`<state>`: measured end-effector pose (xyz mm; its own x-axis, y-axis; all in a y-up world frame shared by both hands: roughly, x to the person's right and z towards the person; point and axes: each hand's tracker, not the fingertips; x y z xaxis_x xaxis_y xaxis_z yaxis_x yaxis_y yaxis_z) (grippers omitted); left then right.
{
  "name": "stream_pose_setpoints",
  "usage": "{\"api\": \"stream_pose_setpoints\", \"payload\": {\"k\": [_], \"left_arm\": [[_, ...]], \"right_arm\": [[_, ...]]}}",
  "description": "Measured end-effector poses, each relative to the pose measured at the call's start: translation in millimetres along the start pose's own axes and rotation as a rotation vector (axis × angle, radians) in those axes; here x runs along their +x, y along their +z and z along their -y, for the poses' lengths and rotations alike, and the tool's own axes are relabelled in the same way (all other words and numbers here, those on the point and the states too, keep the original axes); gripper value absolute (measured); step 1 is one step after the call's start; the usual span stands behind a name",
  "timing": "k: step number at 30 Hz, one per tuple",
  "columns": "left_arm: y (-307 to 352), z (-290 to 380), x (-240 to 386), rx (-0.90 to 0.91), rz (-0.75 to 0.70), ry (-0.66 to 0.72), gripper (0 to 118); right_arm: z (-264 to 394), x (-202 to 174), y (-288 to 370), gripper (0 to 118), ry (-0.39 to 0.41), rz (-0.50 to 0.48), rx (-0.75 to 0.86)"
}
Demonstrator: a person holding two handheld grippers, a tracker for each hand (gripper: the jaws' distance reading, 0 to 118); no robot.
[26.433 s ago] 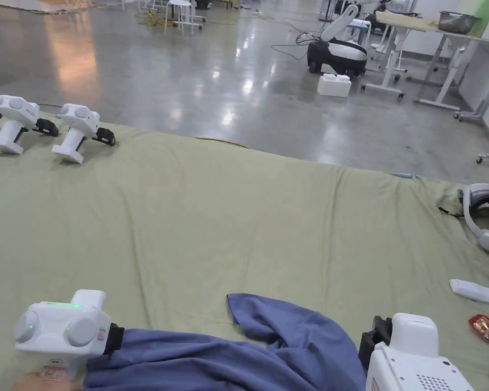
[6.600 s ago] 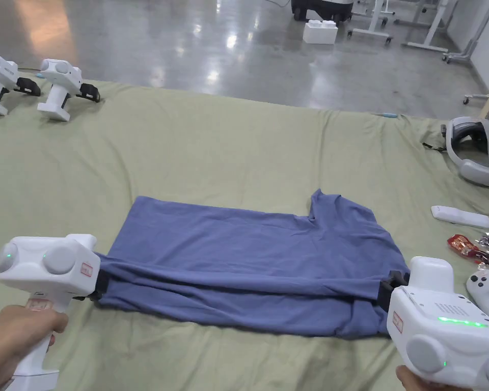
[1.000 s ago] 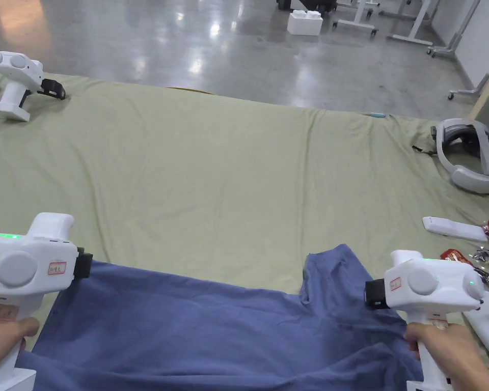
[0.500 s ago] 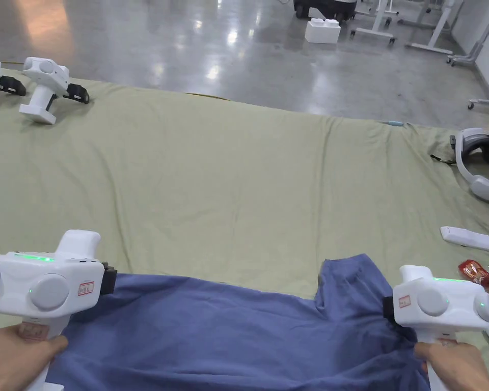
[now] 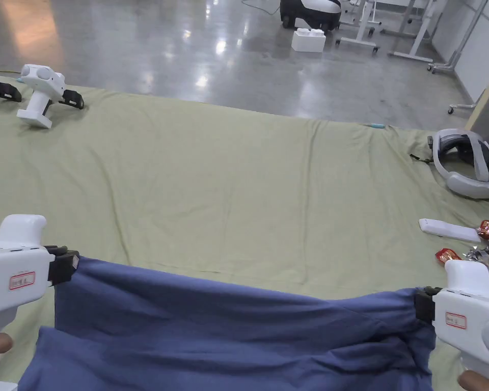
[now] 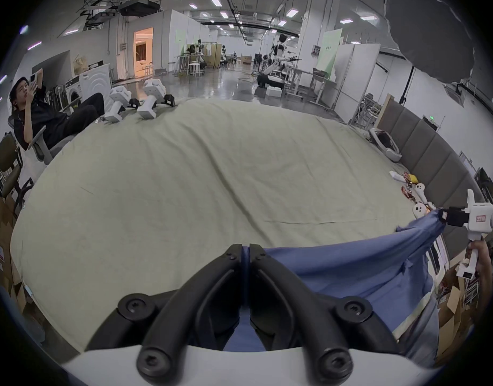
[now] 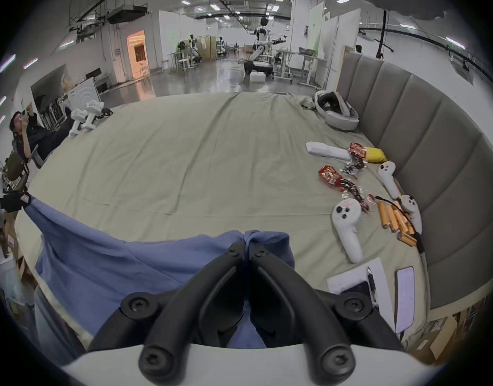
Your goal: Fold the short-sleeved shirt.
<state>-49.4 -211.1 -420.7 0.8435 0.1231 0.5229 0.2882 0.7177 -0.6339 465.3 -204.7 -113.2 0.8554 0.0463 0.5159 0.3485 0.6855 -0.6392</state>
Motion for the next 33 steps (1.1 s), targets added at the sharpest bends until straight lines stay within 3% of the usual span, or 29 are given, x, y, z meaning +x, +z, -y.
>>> {"api": "stream_pose_setpoints", "payload": {"k": [5, 10, 12, 16, 19, 22, 24, 27, 28, 33], "left_arm": [[26.3, 19.9, -5.9, 0.005, 0.02, -0.004, 7], [37.5, 59.9, -9.6, -0.061, 0.018, -0.014, 7], [40.2, 79.7, -12.1, -0.096, 0.031, -0.009, 7], [37.1, 117.8, -16.9, -0.196, 0.026, -0.001, 7], [25.1, 140.0, -19.1, -0.263, 0.024, 0.014, 7], [10.4, 151.0, -15.3, -0.294, -0.003, -0.008, 7], [4.2, 151.2, -10.5, -0.292, -0.028, -0.016, 15], [5.2, 144.8, -7.7, -0.266, -0.028, 0.001, 48], [6.6, 140.7, -6.7, -0.255, -0.022, 0.007, 69], [16.9, 107.3, 12.0, -0.106, -0.042, -0.033, 69]], "right_arm": [[34.3, -0.1, 39.3, 4, 0.028, 0.006, -0.002], [91.0, -6.2, 51.7, 4, 0.07, 0.045, -0.115], [117.5, -14.5, 48.9, 4, 0.146, 0.084, -0.162], [153.9, -14.9, 36.9, 4, 0.107, 0.09, -0.231], [168.2, -21.9, 19.7, 4, 0.166, 0.133, -0.281], [172.3, -27.2, 6.7, 5, 0.166, 0.141, -0.272], [172.1, -29.6, 3.3, 24, 0.172, 0.145, -0.274], [167.8, -34.3, 11.9, 73, 0.248, 0.254, -0.256], [165.7, -33.6, 18.6, 76, 0.24, 0.25, -0.24], [129.3, -32.9, 53.6, 80, 0.071, 0.148, -0.017]]}}
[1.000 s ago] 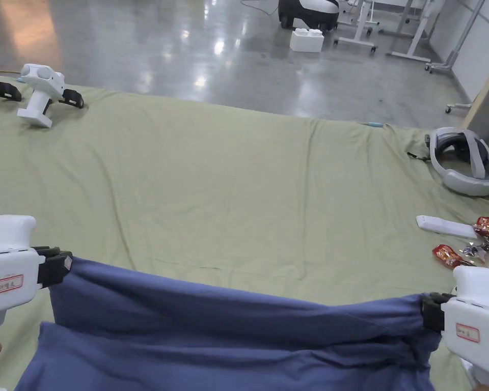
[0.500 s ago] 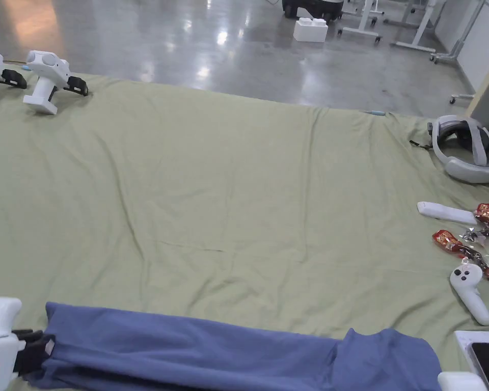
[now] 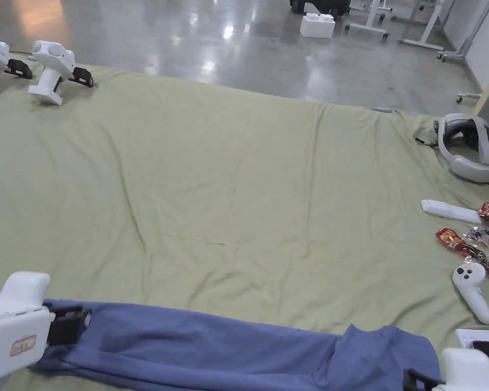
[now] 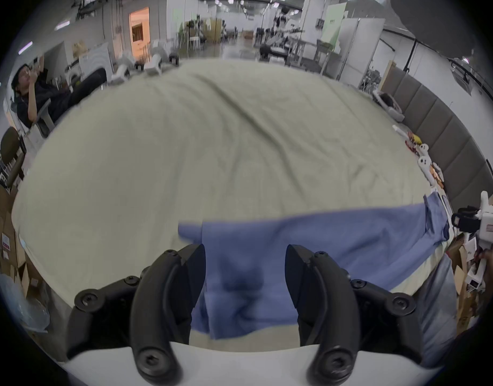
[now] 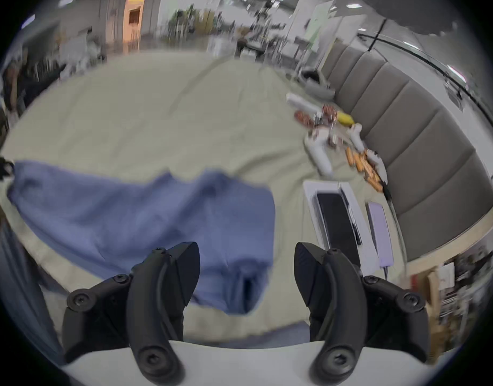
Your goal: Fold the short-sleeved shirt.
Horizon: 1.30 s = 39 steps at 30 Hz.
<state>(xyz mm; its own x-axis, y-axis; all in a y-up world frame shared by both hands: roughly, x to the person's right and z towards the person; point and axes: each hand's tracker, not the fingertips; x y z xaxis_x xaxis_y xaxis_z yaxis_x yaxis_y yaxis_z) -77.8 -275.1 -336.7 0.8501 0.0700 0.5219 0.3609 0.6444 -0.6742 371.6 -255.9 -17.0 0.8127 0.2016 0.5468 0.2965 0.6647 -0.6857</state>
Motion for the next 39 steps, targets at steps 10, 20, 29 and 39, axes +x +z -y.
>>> {"api": "stream_pose_setpoints", "payload": {"k": [10, 20, 29, 39], "left_arm": [[30.8, -61.8, 73.8, 0.442, -0.084, -0.041, 69], [51.2, -78.4, 115.6, 0.669, -0.08, -0.063, 42], [59.8, -81.6, 121.9, 0.723, -0.092, -0.034, 1], [54.1, -93.5, 85.0, 0.57, -0.049, -0.032, 1]], "right_arm": [[-77.9, -78.4, 24.7, 80, -0.084, -0.044, 0.513], [-108.7, -122.0, 46.9, 54, -0.182, -0.044, 0.728], [-108.2, -115.1, 50.8, 5, -0.225, -0.017, 0.781], [-112.4, -109.0, 45.0, 5, -0.179, -0.042, 0.732]]}}
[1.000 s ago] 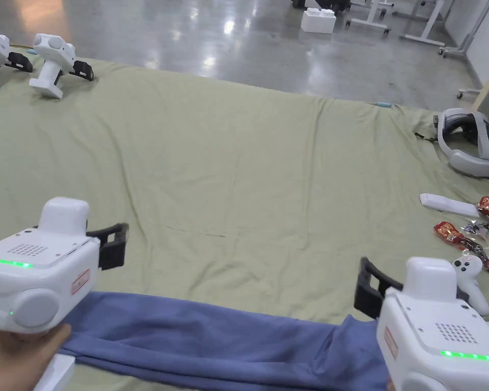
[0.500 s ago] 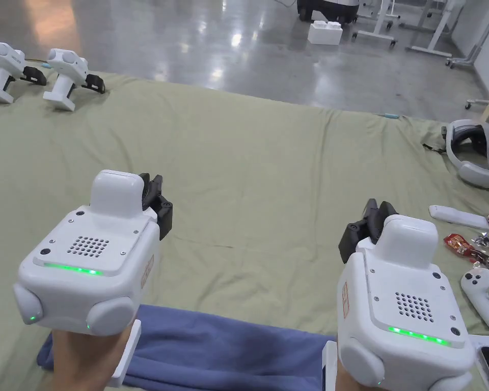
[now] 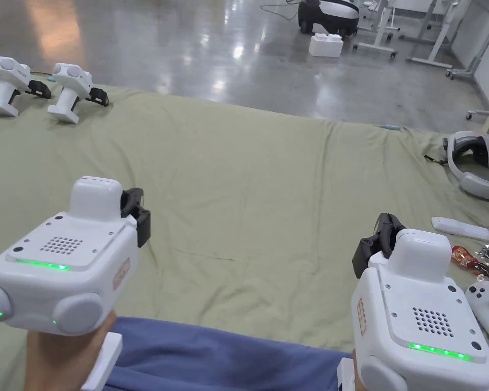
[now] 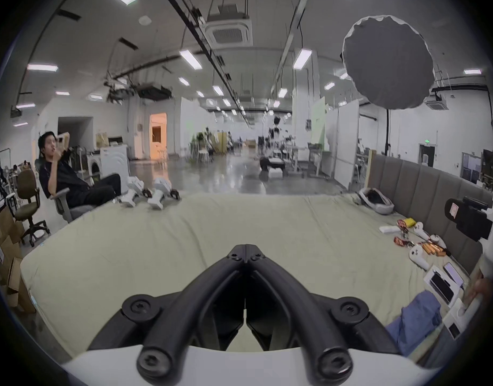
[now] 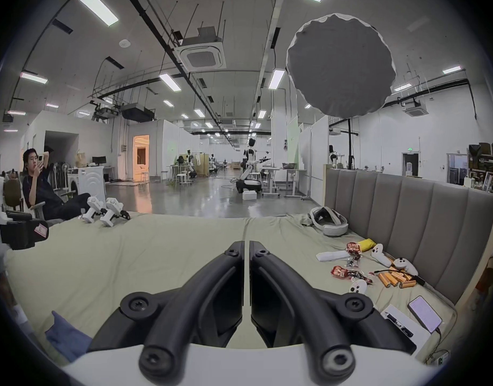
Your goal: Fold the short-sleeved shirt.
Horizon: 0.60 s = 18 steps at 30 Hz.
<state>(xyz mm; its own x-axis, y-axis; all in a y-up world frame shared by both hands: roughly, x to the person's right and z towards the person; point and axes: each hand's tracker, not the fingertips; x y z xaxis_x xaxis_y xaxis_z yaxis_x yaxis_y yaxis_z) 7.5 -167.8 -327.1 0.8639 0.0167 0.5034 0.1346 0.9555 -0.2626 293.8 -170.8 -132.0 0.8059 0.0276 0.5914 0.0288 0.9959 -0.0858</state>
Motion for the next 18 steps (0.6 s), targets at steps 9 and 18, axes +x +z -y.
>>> {"api": "stream_pose_setpoints", "payload": {"k": [9, 18], "left_arm": [[-14.3, 44.8, -99.4, -0.455, 0.1, 0.128, 2], [-23.2, 121.0, -174.2, -0.684, 0.261, 0.418, 74]], "right_arm": [[20.2, -3.0, -8.4, 5, 0.047, -0.051, -0.103], [41.6, -9.0, -10.5, 5, 0.072, -0.082, -0.196]]}}
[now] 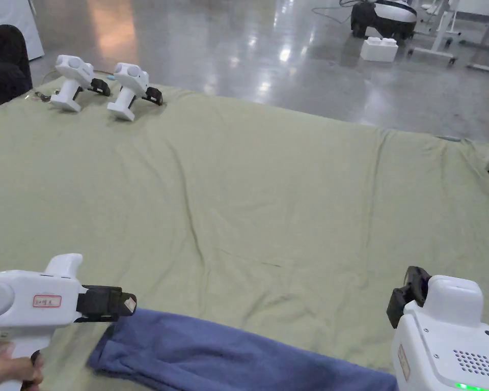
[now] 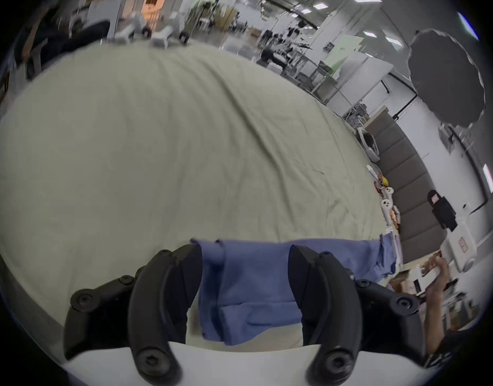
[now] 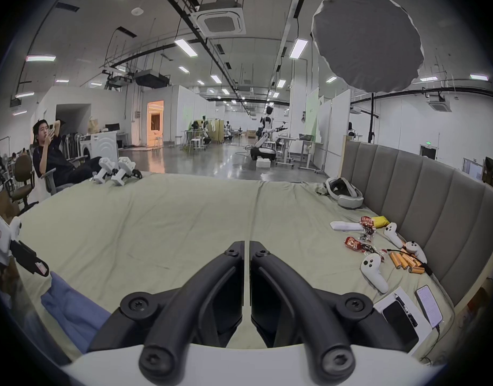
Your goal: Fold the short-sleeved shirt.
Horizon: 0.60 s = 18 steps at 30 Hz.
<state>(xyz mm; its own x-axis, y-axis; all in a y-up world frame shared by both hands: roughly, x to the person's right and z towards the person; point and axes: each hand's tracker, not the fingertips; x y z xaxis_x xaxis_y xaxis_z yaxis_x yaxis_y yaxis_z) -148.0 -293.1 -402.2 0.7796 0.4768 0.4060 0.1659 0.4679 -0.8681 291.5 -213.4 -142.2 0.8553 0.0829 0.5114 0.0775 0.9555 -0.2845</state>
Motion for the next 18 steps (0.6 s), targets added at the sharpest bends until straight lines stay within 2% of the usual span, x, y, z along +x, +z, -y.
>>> {"api": "stream_pose_setpoints", "payload": {"k": [4, 6, 11, 14, 15, 16, 17, 18], "left_arm": [[-10.8, 6.8, -35.3, -0.024, 0.051, 0.142, 75], [-20.7, 11.4, -48.7, -0.074, 0.122, 0.225, 75], [-26.8, 17.4, -61.1, -0.091, 0.26, 0.302, 74], [-36.8, 24.5, -62.7, -0.143, 0.4, 0.37, 73], [-40.3, 27.1, -58.1, -0.156, 0.413, 0.373, 71], [-44.5, 30.7, -52.8, -0.171, 0.427, 0.369, 64], [-50.1, 35.1, -47.7, -0.196, 0.445, 0.359, 54], [-55.5, 38.2, -42.0, -0.208, 0.415, 0.339, 37]], "right_arm": [[4.7, 0.4, -1.4, 5, 0.005, 0.008, -0.03], [6.4, 0.9, -2.1, 5, 0.002, 0.01, -0.044], [8.0, -1.2, -1.9, 5, 0.013, 0.012, -0.061], [8.8, -4.8, -2.6, 5, 0.013, 0.004, -0.068], [9.3, -6.5, -3.0, 5, 0.013, 0.002, -0.071], [9.6, -7.9, -3.4, 5, 0.012, -0.001, -0.074], [10.1, -9.0, -3.7, 5, 0.008, -0.006, -0.078], [11.3, -9.8, -4.0, 5, 0.004, -0.01, -0.082]]}}
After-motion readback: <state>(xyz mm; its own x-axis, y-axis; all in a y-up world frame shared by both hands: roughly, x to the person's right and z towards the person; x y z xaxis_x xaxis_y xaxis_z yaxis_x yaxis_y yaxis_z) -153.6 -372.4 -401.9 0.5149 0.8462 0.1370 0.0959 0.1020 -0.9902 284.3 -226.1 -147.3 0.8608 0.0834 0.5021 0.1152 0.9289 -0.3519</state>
